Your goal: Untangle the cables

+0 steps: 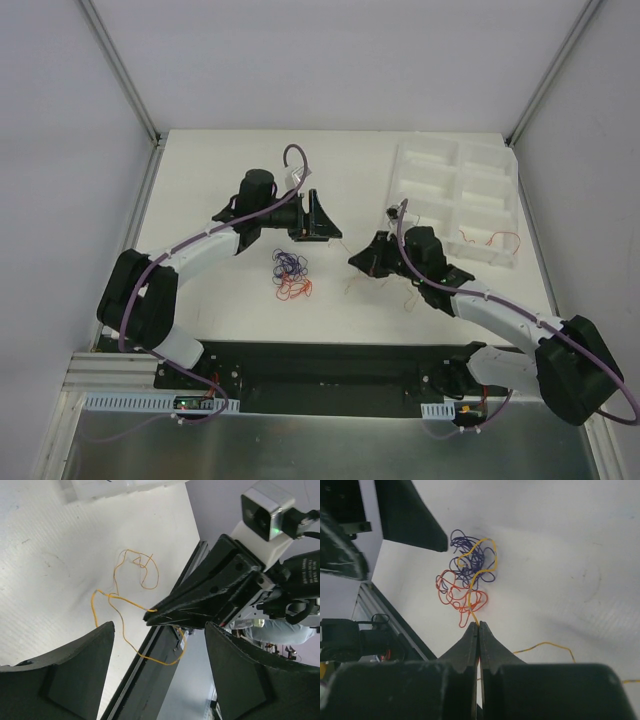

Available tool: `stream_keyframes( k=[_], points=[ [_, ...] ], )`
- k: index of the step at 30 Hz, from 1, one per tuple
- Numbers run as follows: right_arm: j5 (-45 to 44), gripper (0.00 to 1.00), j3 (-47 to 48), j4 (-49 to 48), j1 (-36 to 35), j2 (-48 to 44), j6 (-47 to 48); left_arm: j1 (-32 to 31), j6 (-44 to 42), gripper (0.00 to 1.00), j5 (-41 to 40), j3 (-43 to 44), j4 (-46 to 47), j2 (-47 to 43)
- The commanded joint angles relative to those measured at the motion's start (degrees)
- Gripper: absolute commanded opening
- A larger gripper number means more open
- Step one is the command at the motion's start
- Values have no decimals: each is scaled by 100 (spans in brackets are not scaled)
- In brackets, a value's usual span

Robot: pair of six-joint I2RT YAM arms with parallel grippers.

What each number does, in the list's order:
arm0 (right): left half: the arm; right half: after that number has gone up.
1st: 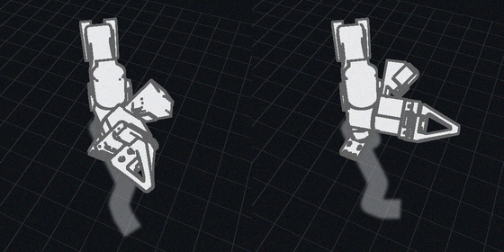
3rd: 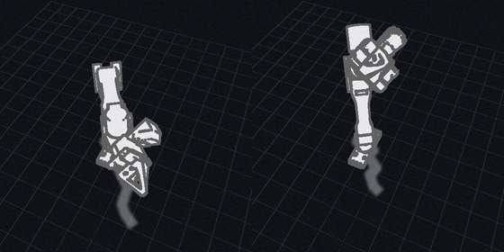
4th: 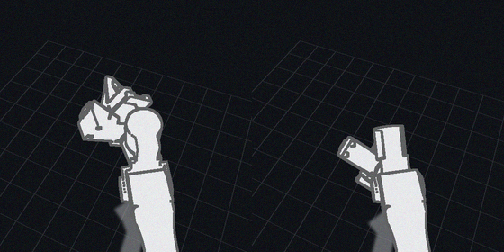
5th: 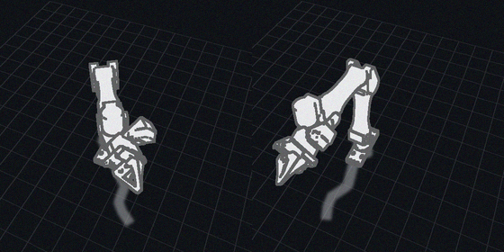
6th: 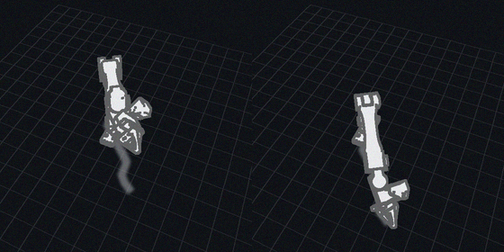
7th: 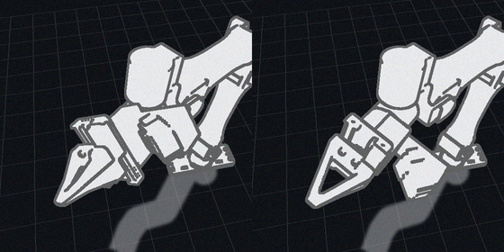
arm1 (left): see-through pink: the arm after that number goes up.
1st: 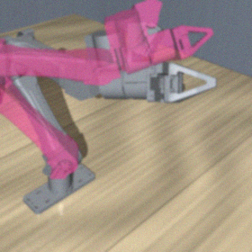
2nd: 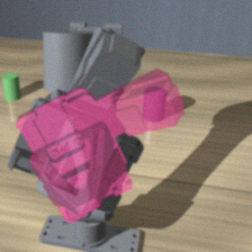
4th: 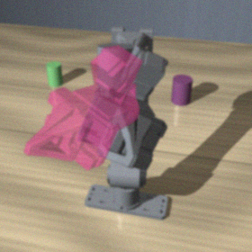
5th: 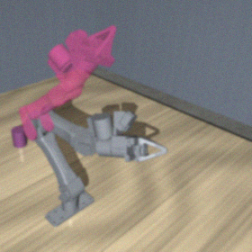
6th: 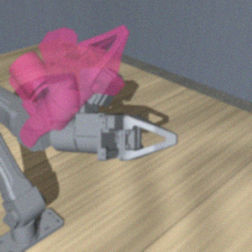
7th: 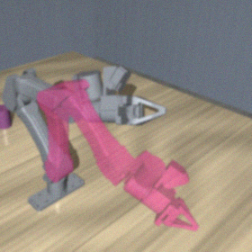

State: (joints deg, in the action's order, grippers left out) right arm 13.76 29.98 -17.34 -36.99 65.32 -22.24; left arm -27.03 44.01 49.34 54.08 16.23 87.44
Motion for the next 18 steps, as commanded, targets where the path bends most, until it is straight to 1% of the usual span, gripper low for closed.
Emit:
stream_keyframes(
  k=[1,4,6,8,10,13,15,17,18],
  points=[
    [829,0,324,-770,25,7,114,-39,-585,72,-3,391,-531,-51],
    [1215,0,386,-762,25,33,237,-83,-1086,71,-232,541,-901,-148],
    [1401,0,386,-770,17,-10,316,-110,-1376,70,-119,664,-1033,-140],
    [1471,0,351,-762,25,-107,387,-136,-1605,69,381,857,-1095,9],
    [1550,0,325,-718,69,-238,431,-136,-1632,66,829,998,-1113,168],
    [1656,0,290,-569,218,-414,501,-224,-1755,62,1296,1104,-1113,308],
    [1647,0,228,-463,376,-555,501,-294,-1729,57,1542,1148,-1070,361],
    [1709,0,167,-472,508,-660,458,-408,-1738,54,1701,1157,-1008,414],
    [1744,0,158,-463,552,-704,449,-470,-1747,51,1797,1174,-982,449]
  ],
)
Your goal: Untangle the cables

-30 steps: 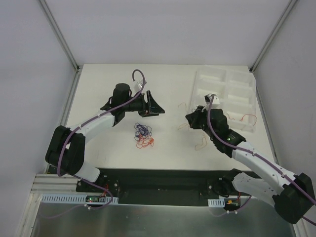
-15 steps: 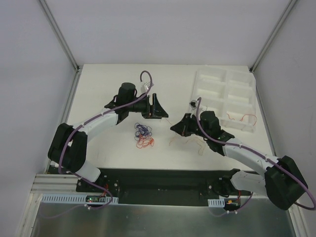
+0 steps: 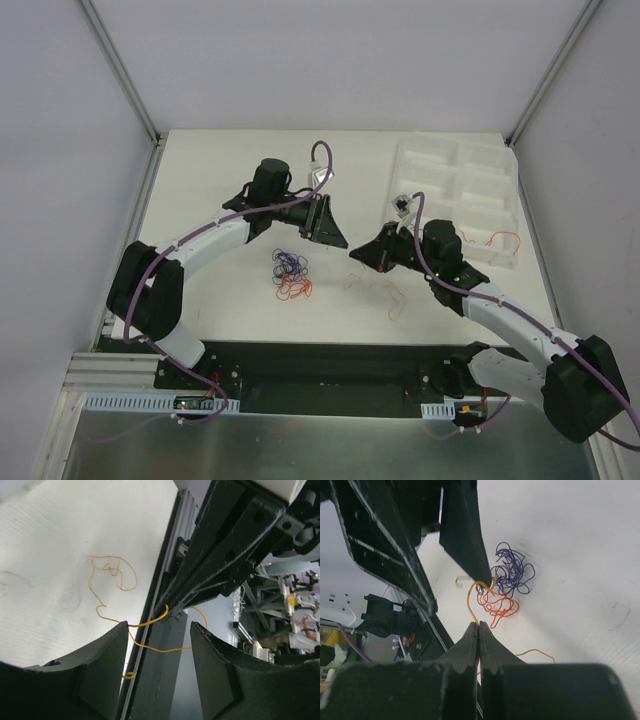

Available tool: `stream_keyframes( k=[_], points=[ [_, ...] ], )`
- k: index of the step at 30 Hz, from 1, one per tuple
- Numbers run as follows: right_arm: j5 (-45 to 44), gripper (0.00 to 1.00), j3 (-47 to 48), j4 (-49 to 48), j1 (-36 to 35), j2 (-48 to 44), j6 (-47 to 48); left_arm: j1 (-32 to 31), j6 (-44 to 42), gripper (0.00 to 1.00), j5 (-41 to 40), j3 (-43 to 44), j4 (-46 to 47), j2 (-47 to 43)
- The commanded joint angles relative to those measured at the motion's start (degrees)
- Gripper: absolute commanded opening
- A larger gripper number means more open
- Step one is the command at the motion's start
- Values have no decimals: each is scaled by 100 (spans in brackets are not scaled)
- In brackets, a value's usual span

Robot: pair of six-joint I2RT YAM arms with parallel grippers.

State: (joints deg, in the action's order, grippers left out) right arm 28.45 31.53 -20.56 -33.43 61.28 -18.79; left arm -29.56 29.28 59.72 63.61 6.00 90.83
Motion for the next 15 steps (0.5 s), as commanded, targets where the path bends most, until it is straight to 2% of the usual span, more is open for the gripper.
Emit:
stream_keyframes(
  k=[1,3,4,5,6,8,10,12,15],
  points=[
    [302,0,2,-142,231,-335,103,-269,-239,47,804,239,85,137],
    [223,0,-15,-98,284,-406,112,-313,-221,34,778,178,191,93],
    [197,0,-24,-72,319,-458,103,-305,-212,29,708,152,217,58],
    [188,0,-24,-37,337,-476,129,-296,-229,29,585,125,226,6],
    [170,0,11,33,346,-494,147,-270,-238,32,480,90,226,-30],
    [74,0,125,296,355,-546,217,-208,-230,55,94,11,217,-222],
    [-84,0,362,752,355,-660,331,-129,-299,66,-345,-112,191,-494],
    [-356,0,782,1323,364,-818,498,-68,-501,73,-802,-209,60,-828],
    [-892,0,1652,2508,451,-889,797,-50,-826,78,-1707,-332,-169,-1399]
  ],
)
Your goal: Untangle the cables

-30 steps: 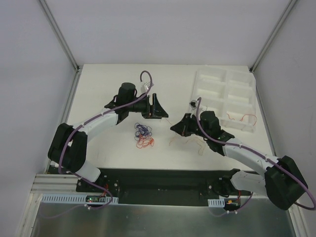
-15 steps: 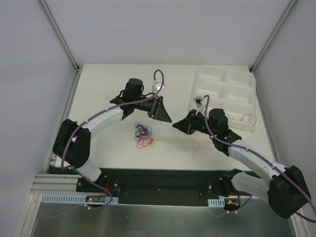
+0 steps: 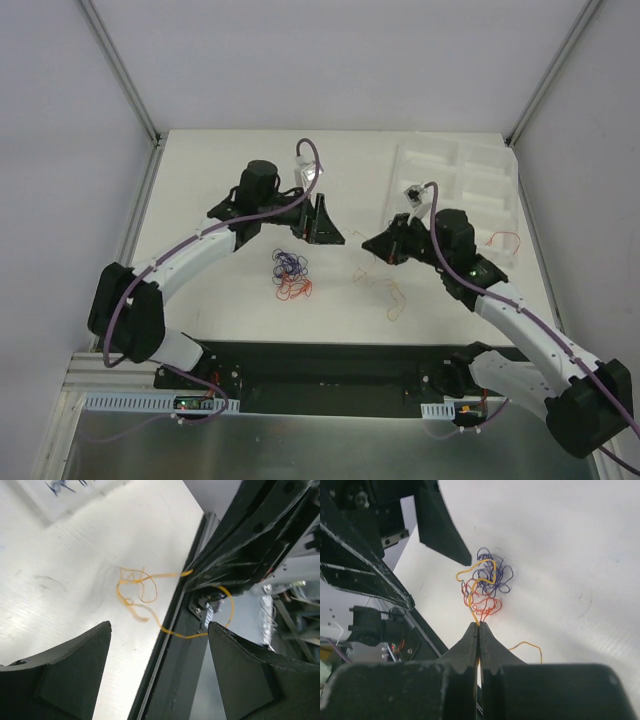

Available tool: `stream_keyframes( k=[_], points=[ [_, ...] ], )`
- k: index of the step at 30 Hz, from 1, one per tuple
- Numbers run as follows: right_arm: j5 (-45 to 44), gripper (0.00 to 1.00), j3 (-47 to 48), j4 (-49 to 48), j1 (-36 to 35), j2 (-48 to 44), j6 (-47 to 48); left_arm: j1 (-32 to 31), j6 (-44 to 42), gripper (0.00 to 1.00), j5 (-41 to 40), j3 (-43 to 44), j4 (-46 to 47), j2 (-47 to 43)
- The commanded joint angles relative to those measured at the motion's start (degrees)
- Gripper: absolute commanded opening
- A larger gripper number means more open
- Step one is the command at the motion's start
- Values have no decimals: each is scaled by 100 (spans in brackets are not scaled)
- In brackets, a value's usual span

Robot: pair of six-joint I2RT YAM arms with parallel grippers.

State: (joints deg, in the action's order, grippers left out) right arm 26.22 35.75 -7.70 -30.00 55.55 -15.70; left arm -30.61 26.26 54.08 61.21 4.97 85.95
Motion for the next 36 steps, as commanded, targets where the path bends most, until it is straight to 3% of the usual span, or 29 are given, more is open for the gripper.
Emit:
stream_keyframes(
  k=[1,6,13,17,23,29,36],
  points=[
    [-853,0,1590,1480,187,-299,542,55,-604,79,-1398,-153,-127,-1088],
    [-619,0,3399,2202,959,244,586,55,-912,81,-2209,-294,-251,-1634],
    [400,0,5546,2300,2207,1632,86,55,-772,81,-2016,-250,-251,-1555],
    [542,1,6390,1984,2656,2327,-231,55,-745,81,-1928,-224,-251,-1520],
    [420,0,6910,1158,3122,3276,-459,55,-754,81,-1937,-215,-260,-1555],
    [428,1,7762,1034,3615,4226,-864,64,-728,81,-1867,-197,-251,-1511],
    [498,0,7588,1043,3782,4377,-689,117,-631,82,-1717,-162,-251,-1502]
  ],
)
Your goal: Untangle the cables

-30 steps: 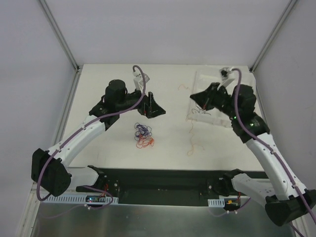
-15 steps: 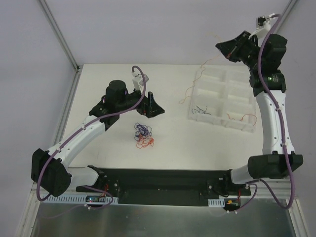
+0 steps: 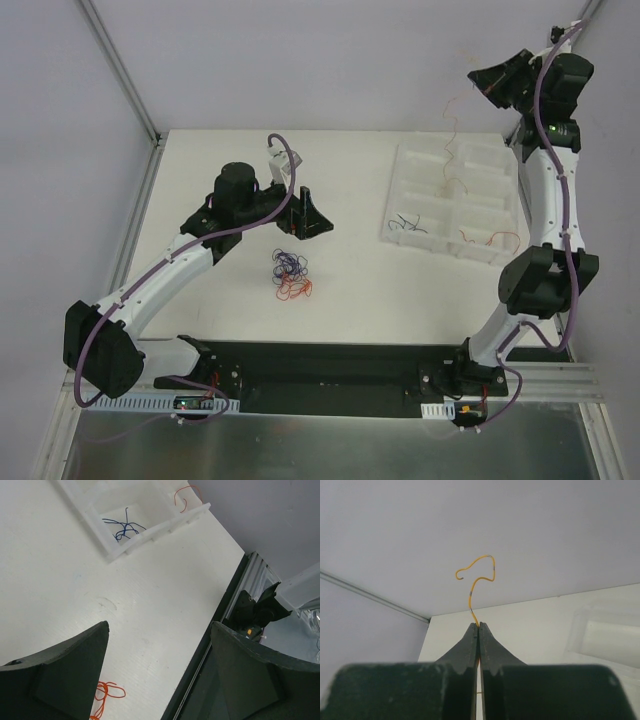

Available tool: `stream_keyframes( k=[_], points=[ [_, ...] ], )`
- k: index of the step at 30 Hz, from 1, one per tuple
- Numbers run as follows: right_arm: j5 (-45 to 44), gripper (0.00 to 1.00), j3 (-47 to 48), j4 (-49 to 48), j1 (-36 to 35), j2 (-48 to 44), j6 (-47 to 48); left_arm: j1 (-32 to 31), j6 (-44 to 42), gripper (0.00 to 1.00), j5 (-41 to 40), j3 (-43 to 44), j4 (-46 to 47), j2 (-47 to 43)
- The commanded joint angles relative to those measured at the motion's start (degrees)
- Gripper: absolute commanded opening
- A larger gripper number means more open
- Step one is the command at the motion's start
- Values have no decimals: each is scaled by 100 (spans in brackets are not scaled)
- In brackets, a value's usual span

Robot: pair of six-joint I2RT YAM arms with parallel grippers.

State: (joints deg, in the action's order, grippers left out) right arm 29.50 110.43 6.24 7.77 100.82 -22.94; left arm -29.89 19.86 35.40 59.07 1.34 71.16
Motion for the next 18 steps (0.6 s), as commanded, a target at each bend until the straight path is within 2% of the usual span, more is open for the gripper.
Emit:
stream_keyframes(
  k=[1,10,16,18],
  points=[
    [162,0,-38,-369,5,-176,87,53,18,82,152,52,112,-5],
    [329,0,-1576,-1186,-4,-448,211,71,36,81,160,35,147,12],
    [215,0,-2622,-1055,-4,-896,491,71,62,82,195,43,147,65],
    [83,0,-2877,-714,-4,-1046,798,71,71,82,204,43,147,74]
  ],
)
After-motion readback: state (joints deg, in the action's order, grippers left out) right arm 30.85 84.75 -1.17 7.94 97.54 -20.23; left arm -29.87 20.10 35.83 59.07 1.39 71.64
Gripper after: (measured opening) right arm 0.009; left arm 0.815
